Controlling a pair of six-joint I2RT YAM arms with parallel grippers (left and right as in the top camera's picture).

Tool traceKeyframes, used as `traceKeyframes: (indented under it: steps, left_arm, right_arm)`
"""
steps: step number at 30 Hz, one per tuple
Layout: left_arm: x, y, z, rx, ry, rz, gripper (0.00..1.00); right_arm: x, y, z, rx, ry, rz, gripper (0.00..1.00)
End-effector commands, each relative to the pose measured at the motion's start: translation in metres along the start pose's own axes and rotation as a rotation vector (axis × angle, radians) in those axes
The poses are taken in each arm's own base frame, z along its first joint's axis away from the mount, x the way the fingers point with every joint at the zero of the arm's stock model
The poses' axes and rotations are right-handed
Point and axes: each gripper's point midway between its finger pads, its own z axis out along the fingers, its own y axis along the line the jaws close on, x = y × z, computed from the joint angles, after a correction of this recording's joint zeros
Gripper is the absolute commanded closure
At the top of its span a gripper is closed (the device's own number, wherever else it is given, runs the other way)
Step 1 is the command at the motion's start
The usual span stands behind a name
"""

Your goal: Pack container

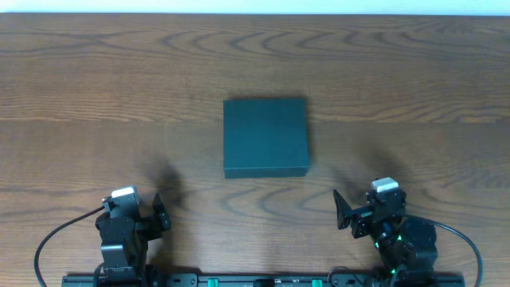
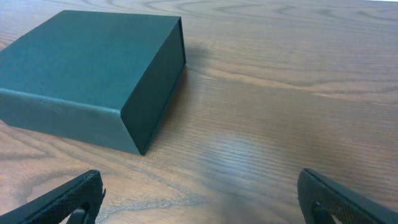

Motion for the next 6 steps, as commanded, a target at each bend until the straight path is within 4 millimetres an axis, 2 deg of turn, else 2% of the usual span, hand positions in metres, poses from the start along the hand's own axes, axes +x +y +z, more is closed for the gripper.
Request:
traceKeyframes:
  steps: [1, 6]
  left_arm:
    - [0.0042, 0.0024, 0.0022, -0.012, 0.008, 0.009, 0.05]
    - [0.0043, 0.0023, 0.0022, -0.011, 0.009, 0.009, 0.05]
  right_arm:
    - [0.0001, -0.0042, 0.0000, 0.021, -0.006, 0.020, 0.01]
    - [0.0001, -0.0042, 0.0000, 0.021, -0.006, 0.020, 0.01]
